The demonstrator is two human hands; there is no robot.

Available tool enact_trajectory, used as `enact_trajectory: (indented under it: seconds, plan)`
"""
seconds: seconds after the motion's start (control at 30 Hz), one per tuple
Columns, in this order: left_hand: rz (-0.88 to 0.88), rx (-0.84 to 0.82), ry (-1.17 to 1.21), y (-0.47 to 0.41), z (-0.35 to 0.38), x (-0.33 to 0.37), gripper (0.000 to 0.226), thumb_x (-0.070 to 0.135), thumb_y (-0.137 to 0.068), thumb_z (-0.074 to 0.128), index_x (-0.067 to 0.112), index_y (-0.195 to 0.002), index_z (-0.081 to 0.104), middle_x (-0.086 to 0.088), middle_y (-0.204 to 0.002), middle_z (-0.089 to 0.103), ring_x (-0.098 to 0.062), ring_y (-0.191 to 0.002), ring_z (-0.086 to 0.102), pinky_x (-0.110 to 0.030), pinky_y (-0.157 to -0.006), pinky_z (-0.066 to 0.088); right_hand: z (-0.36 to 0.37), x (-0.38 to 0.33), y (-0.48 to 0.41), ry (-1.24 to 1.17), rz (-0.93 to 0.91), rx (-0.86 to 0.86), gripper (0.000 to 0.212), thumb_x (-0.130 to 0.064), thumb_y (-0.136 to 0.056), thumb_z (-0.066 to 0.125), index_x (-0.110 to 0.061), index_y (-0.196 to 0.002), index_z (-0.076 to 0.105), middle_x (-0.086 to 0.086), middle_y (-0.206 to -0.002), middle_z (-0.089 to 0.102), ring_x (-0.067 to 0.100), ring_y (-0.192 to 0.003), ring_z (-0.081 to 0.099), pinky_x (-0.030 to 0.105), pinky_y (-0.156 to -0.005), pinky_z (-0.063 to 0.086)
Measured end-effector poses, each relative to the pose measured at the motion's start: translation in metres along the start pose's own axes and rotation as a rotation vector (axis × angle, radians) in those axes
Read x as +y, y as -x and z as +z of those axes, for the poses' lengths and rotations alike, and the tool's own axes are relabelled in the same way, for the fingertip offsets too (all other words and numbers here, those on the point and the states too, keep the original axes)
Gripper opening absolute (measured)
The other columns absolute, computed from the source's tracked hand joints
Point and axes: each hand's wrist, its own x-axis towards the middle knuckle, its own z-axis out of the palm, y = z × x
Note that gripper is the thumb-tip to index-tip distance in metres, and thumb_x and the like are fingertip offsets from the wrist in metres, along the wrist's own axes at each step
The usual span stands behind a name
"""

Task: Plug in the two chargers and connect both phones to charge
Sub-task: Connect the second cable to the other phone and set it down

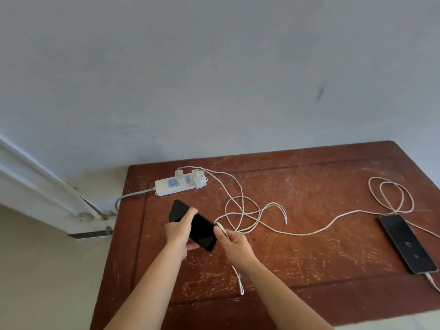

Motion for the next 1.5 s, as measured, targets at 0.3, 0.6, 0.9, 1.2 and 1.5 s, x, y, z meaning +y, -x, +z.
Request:
enact_trajectory:
  seconds: [0.3,0.6,0.9,1.2,1.5]
  plan:
    - [0.197,-0.422,0.511,0.019,-0.008,0.011,0.069,0.071,-0.072,0.072,0.036,-0.131,0.060,-0.009,-0.132,0.066,-0.029,-0.119,0.064,-0.055,-0.102,0.051,-0.015,-0.018,-0.004,-0.520,0.128,-0.060,0.043,-0.053,-0.094,0.061,-0.017,-0.114,0.073,-0.006,-0.055,0.022,0.008,-0.046,0.022,0.020,-0.042,0.029]
    - [0.165,-0.565,0.956,0.023,-0.005,0.023,0.087,0.083,-0.071,0.062,0.022,-0.134,0.061,-0.020,-0.132,0.065,-0.041,-0.121,0.062,-0.068,-0.102,0.043,-0.012,-0.032,0.005,-0.241,0.135,-0.048,0.050,-0.066,-0.092,0.052,-0.021,-0.101,0.073,-0.010,-0.047,0.027,0.007,-0.039,0.023,0.020,-0.036,0.025]
    - [0.042,-0.424,1.264,0.027,-0.017,0.046,0.091,0.078,-0.089,0.015,0.012,-0.135,0.056,-0.020,-0.126,0.068,-0.033,-0.108,0.070,-0.058,-0.091,0.055,-0.021,-0.049,0.020,-0.181,-0.209,-0.042,0.029,-0.039,-0.102,0.054,-0.030,-0.088,0.078,0.001,-0.056,0.042,0.010,-0.045,0.032,0.024,-0.043,0.028]
    - [0.048,-0.324,1.255,0.039,-0.010,0.054,0.082,0.073,-0.094,0.014,0.016,-0.126,0.063,-0.016,-0.118,0.071,-0.032,-0.099,0.074,-0.054,-0.073,0.061,-0.015,-0.068,0.028,-0.242,-0.278,-0.031,0.022,-0.056,-0.078,0.072,-0.041,-0.091,0.082,0.013,-0.065,0.063,0.022,-0.058,0.045,0.025,-0.052,0.041]
    - [0.079,-0.423,1.228,0.037,-0.009,0.054,0.087,0.077,-0.091,0.017,0.013,-0.121,0.068,-0.017,-0.112,0.071,-0.030,-0.096,0.073,-0.051,-0.078,0.061,-0.022,-0.072,0.022,-0.150,-0.266,-0.063,0.020,-0.046,-0.086,0.072,-0.032,-0.095,0.083,0.014,-0.058,0.062,0.019,-0.045,0.045,0.026,-0.049,0.040]
